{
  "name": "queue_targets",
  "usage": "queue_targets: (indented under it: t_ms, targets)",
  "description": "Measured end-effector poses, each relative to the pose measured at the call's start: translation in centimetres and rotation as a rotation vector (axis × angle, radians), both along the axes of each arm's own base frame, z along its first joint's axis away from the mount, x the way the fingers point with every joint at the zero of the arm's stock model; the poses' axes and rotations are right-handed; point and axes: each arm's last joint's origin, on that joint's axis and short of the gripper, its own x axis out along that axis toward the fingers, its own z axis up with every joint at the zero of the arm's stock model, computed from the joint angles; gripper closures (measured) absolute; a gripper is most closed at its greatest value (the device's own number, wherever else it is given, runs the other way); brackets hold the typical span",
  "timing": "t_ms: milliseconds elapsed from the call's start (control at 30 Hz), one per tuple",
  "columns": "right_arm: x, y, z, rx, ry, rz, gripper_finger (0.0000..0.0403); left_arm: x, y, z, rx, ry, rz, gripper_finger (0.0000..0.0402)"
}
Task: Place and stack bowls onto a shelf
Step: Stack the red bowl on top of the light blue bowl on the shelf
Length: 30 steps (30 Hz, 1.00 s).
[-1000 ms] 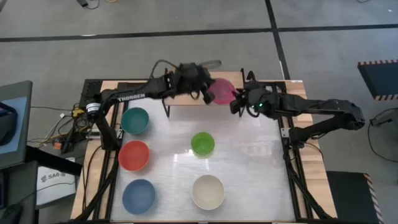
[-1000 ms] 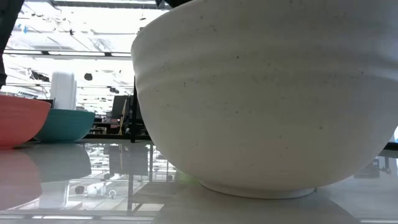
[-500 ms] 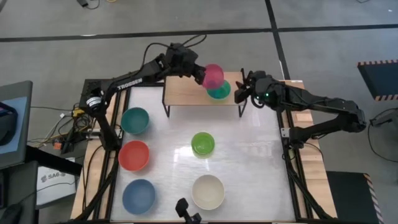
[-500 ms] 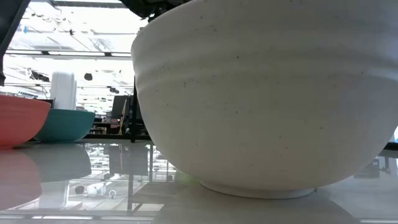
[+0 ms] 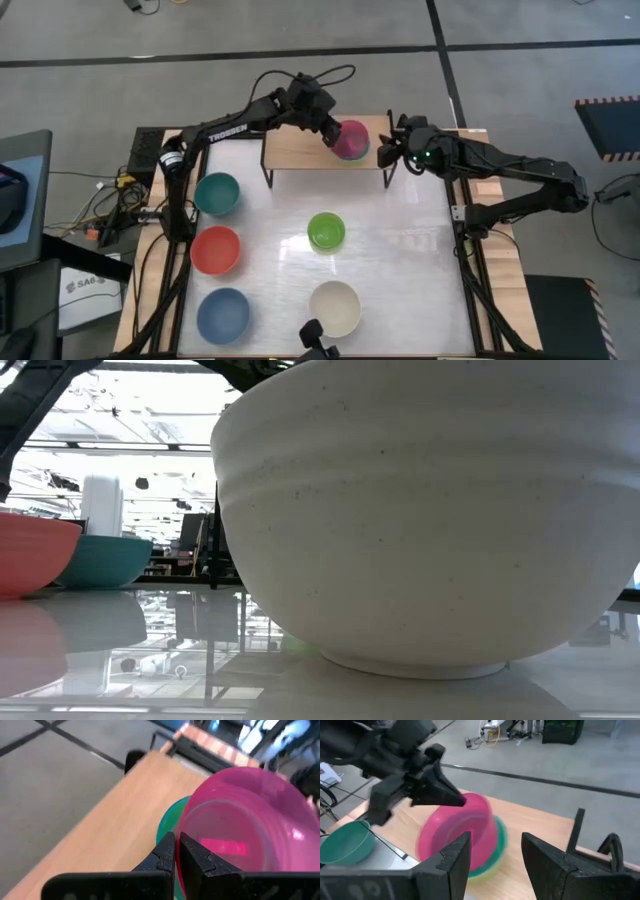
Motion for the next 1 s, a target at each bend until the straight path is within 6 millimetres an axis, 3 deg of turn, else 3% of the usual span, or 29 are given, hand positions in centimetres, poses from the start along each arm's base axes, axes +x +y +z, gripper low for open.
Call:
queue_targets:
  t_ms: [200, 600, 800, 1000]
  targets:
    - [-0.1, 0.0, -0.2, 0.018, 0.009, 0.002, 0.0204, 0.1, -0.1, 0.2, 0.055, 0.003, -0.028, 0.0377]
    - [-0.2, -0.5, -0.2, 0.019, 0.009, -0.022, 0.0204, -1.3, 0.0, 2.1, -0.038, 0.089, -0.029, 0.0242]
    - [-0.6, -0.1, -0.9, 0.063, 0.061, -0.024, 0.0205, -2.4, -1.2, 1.3, -0.108, 0.245, -0.107, 0.0226]
    - [-1.3, 0.8, -2.2, 0.224, 0.145, 0.017, 0.0205, -2.7, -2.5, -0.2, -0.138, 0.348, -0.174, 0.0226]
